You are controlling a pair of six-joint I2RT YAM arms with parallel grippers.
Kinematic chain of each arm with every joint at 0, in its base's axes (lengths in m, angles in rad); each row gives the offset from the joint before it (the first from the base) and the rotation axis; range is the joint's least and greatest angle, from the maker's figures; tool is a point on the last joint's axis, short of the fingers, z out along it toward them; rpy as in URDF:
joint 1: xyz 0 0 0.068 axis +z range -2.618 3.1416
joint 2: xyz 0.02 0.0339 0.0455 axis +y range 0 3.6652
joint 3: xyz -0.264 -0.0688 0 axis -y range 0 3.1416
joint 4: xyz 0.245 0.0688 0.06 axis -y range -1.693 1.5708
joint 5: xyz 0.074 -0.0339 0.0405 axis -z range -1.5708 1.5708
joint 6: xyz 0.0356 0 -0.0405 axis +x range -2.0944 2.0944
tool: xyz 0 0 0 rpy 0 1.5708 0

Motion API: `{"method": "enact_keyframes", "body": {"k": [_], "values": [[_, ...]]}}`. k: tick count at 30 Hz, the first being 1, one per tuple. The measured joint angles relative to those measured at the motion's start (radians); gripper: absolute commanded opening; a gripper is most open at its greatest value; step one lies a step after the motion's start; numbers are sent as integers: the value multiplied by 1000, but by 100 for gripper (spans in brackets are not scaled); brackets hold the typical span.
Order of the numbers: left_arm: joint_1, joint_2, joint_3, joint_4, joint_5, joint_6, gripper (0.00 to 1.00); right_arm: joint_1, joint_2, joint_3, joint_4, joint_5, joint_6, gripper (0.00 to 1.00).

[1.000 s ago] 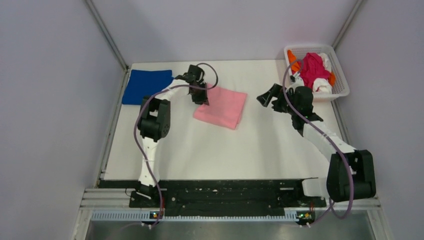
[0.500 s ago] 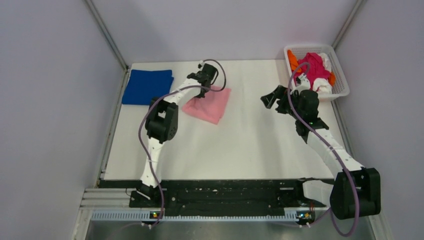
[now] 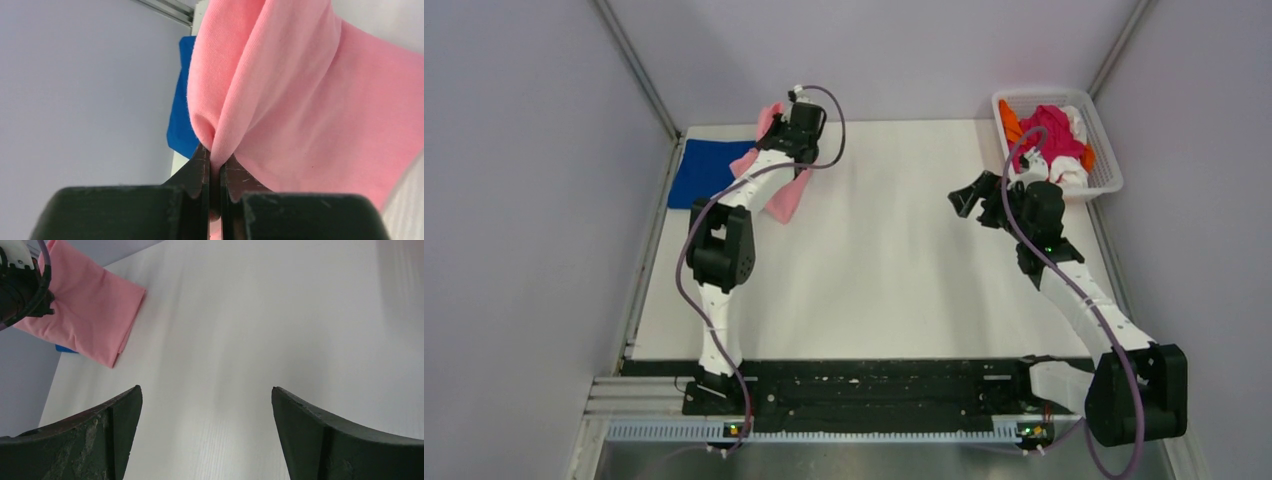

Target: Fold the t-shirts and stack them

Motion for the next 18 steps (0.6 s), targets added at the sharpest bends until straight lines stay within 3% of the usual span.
{"method": "enact_keyframes", "body": {"k": [6, 18], "values": [[26, -2, 9, 57, -25, 75, 0, 0, -10, 0, -1, 7, -5, 99], [54, -40, 60, 40, -9, 66, 0, 0, -30, 0, -5, 9, -6, 99]]}}
